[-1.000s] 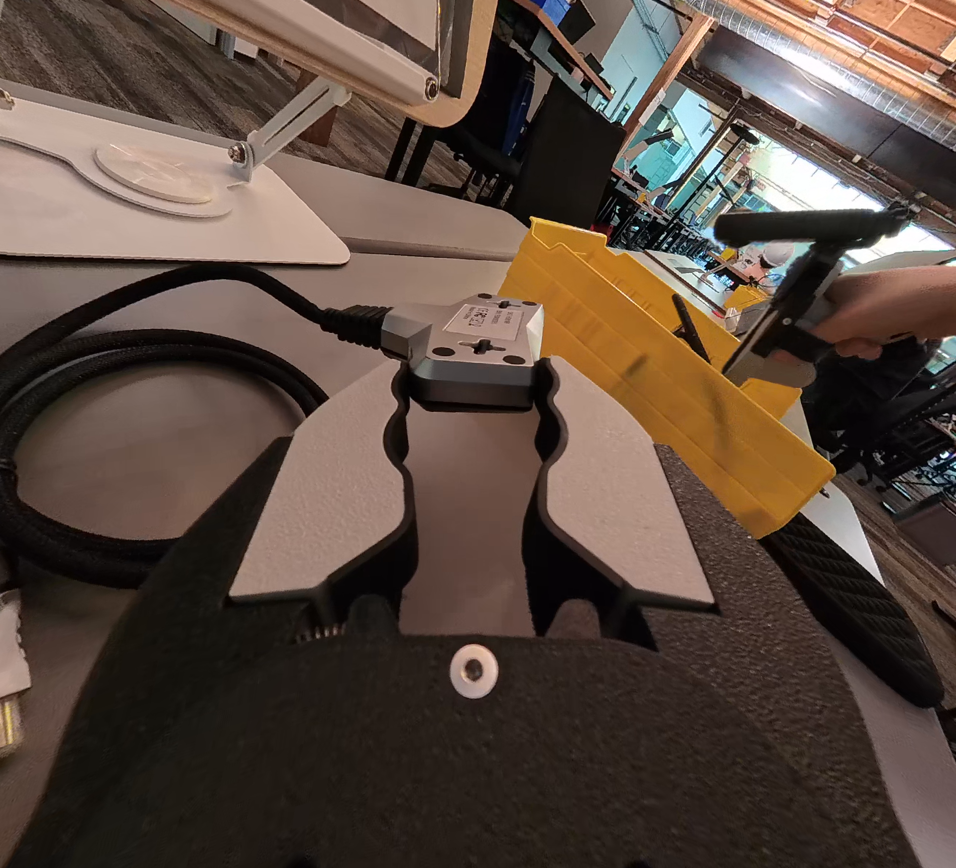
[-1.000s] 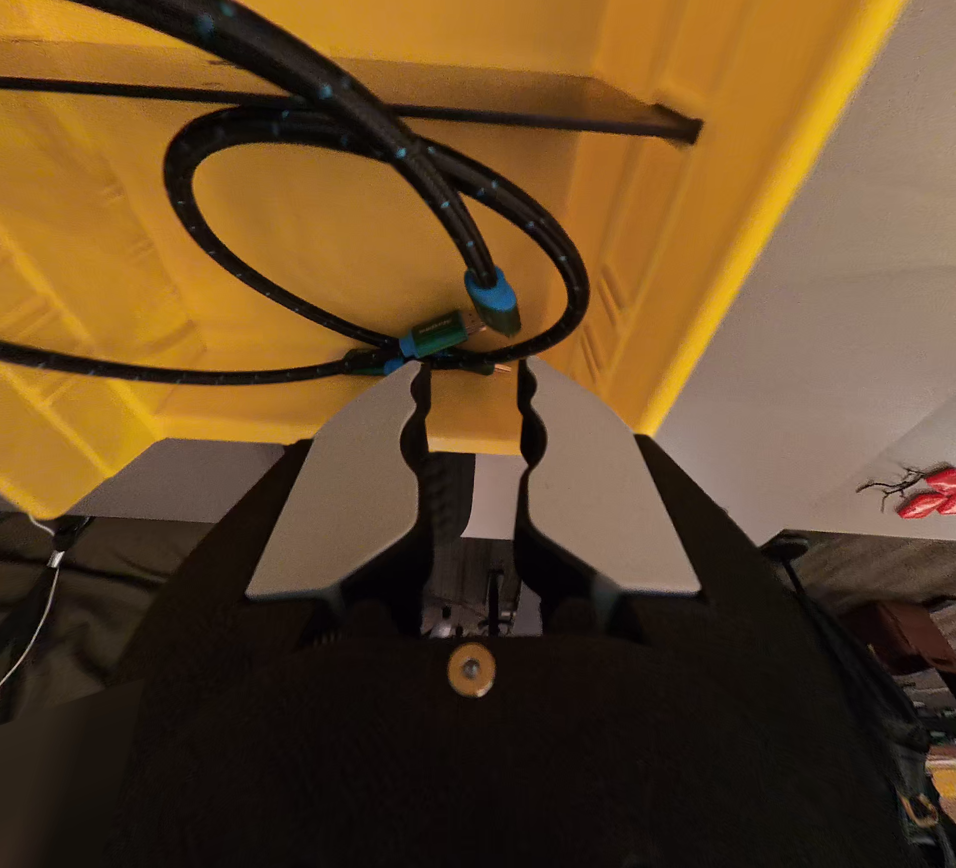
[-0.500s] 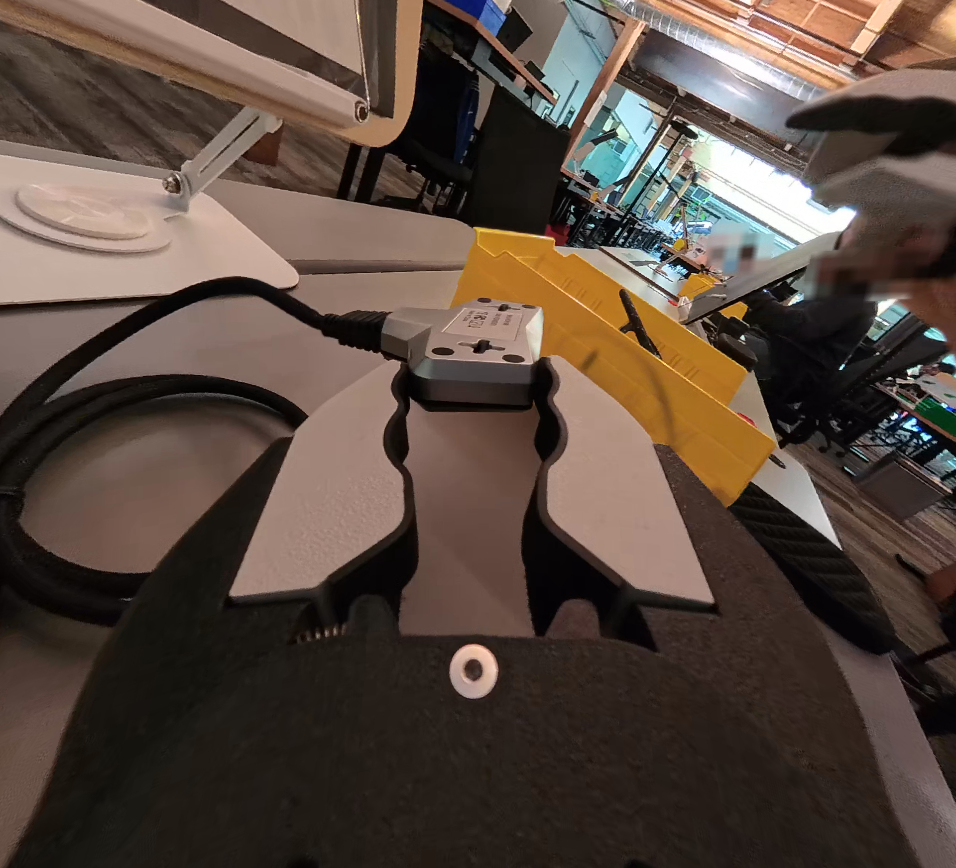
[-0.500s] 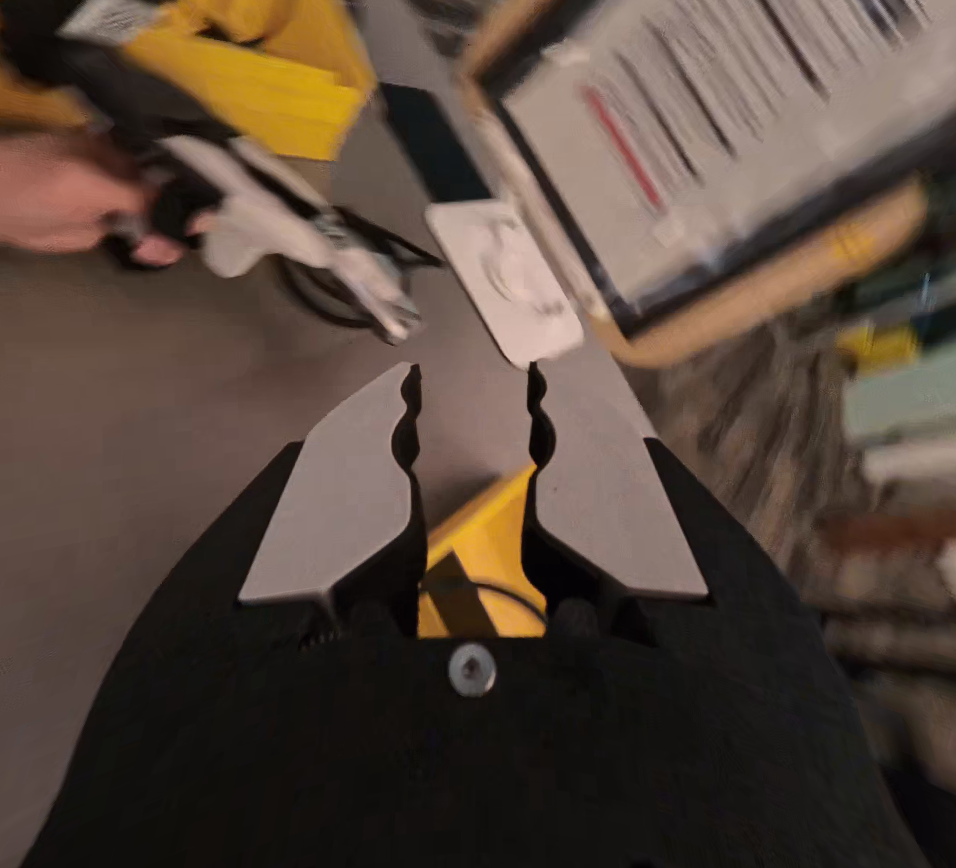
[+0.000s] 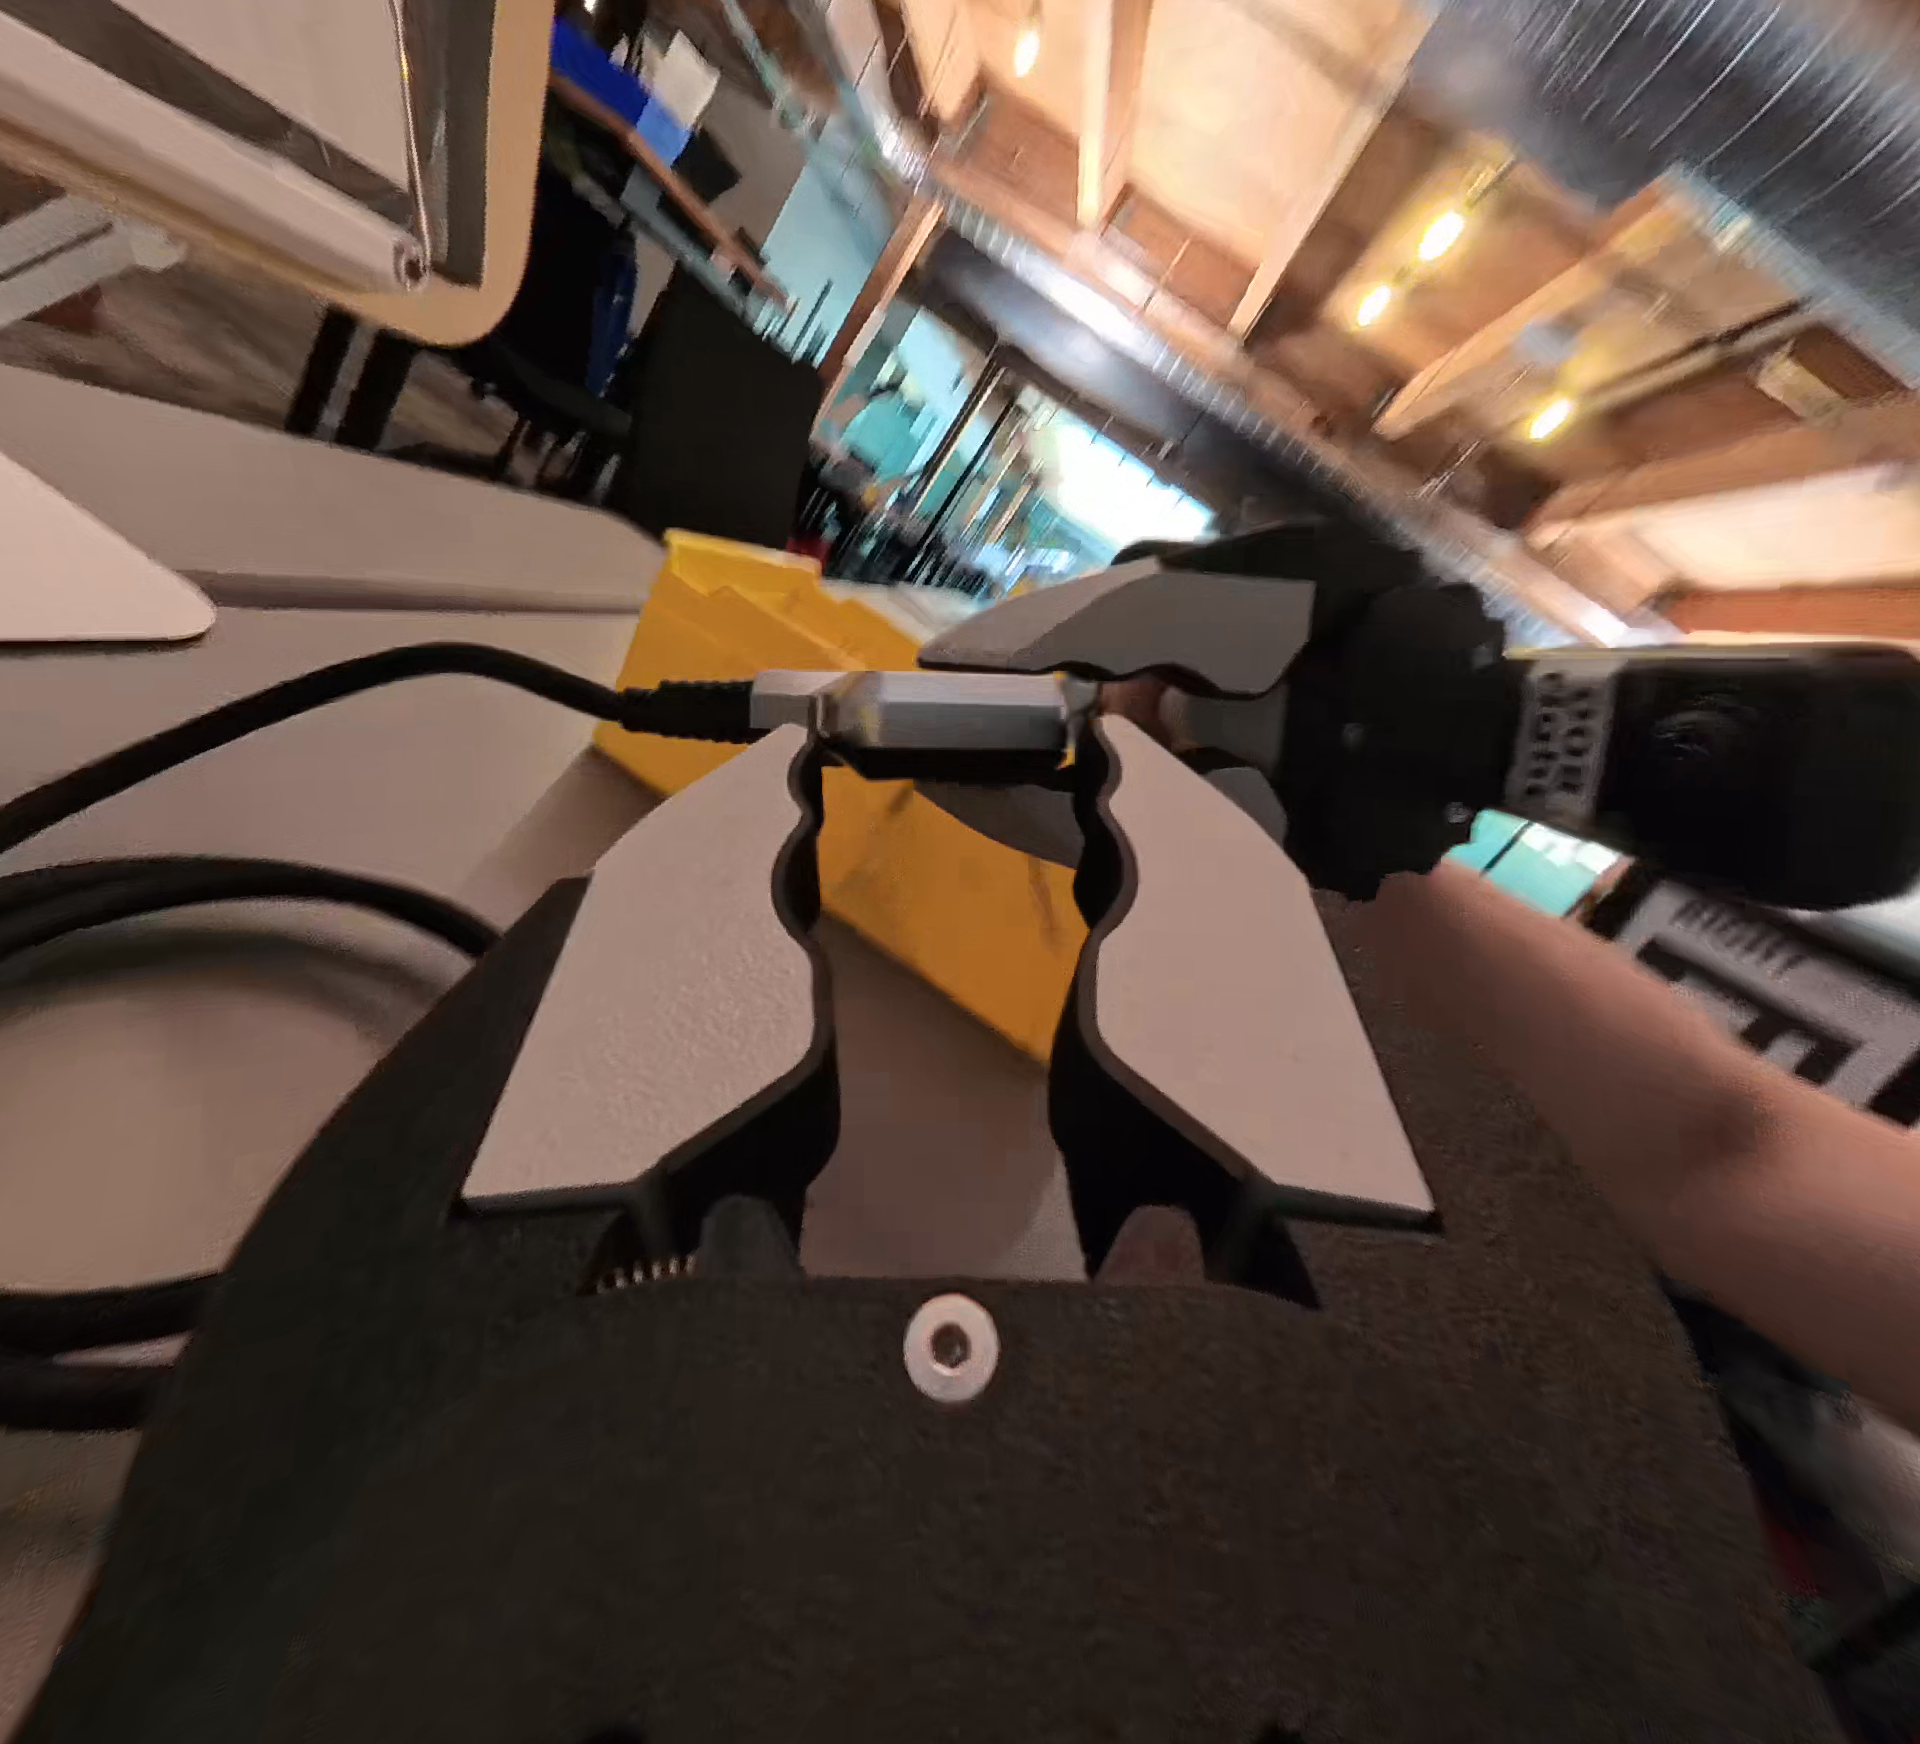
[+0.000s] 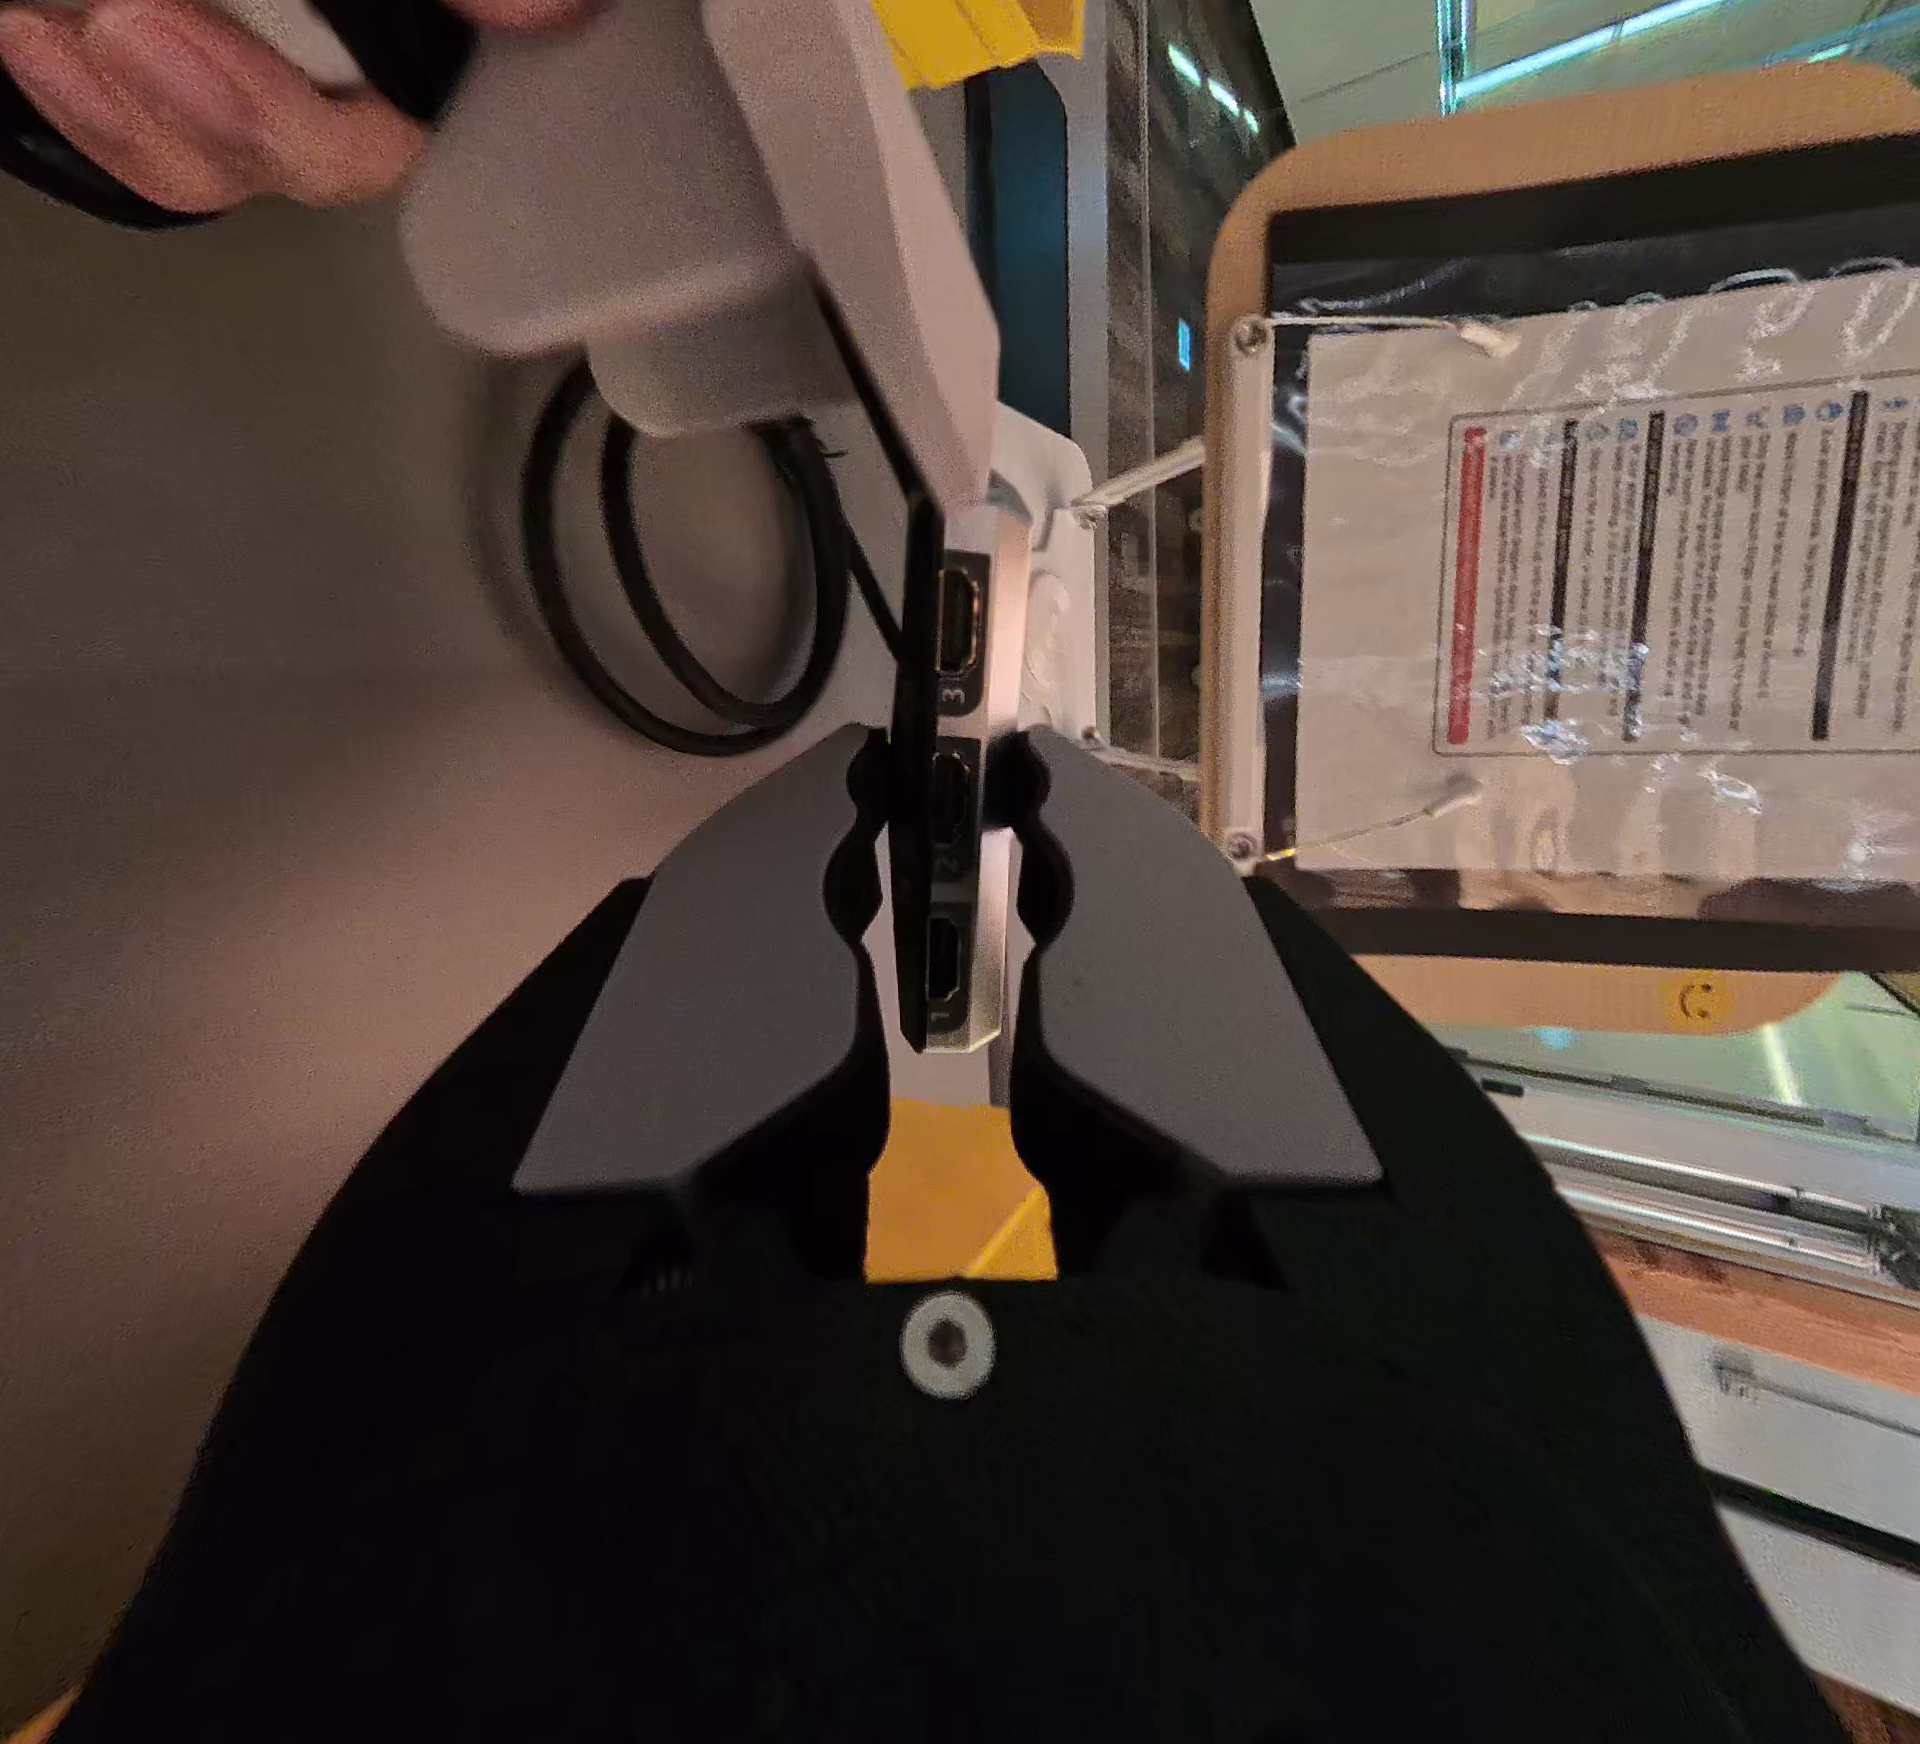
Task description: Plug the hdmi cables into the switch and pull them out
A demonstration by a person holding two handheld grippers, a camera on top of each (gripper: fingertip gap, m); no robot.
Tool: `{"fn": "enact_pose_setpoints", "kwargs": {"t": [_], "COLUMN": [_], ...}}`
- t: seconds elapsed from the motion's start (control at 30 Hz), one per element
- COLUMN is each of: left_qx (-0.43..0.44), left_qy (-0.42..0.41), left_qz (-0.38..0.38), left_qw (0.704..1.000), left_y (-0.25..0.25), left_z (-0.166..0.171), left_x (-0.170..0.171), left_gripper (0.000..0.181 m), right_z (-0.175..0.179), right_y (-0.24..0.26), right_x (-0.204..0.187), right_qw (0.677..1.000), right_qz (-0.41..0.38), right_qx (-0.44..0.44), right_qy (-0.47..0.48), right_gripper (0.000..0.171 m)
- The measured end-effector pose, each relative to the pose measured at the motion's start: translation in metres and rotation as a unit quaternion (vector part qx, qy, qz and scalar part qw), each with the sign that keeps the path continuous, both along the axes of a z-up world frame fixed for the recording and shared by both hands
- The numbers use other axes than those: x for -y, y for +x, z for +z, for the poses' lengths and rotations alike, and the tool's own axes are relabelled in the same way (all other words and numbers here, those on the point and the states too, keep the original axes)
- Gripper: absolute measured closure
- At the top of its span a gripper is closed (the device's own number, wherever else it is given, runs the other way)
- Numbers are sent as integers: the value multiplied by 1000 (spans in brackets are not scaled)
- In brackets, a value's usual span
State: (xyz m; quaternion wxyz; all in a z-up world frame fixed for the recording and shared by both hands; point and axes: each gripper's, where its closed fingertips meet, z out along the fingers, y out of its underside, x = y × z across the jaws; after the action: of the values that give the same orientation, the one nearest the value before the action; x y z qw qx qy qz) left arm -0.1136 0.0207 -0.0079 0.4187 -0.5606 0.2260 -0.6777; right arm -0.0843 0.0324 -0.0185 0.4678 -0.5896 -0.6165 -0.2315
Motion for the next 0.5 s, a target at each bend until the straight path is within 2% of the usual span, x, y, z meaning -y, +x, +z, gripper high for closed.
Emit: {"fn": "enact_pose_setpoints", "kwargs": {"t": [0.03,0.13,0.27,0.37,0.5], "left_qx": [30,40,21,3,-2], "left_qy": [-15,-22,25,44,27], "left_qz": [9,35,36,34,12], "left_qw": [999,998,999,998,1000], "left_y": [-7,-18,-11,-4,4], "left_z": [6,7,9,7,-2], "left_x": [-5,-17,-9,-4,-3], "left_gripper": [131,119,125,126,128], "right_z": [9,53,138,188,219], "right_y": [4,20,46,77,137], "right_x": [-2,-6,0,10,22], "right_qw": [1000,998,991,984,978], "right_qz": [-6,-30,-58,-94,-167], "right_qx": [-5,-46,-114,-139,-121], "right_qy": [3,10,48,54,46], "right_gripper": [148,147,148,148,147]}}
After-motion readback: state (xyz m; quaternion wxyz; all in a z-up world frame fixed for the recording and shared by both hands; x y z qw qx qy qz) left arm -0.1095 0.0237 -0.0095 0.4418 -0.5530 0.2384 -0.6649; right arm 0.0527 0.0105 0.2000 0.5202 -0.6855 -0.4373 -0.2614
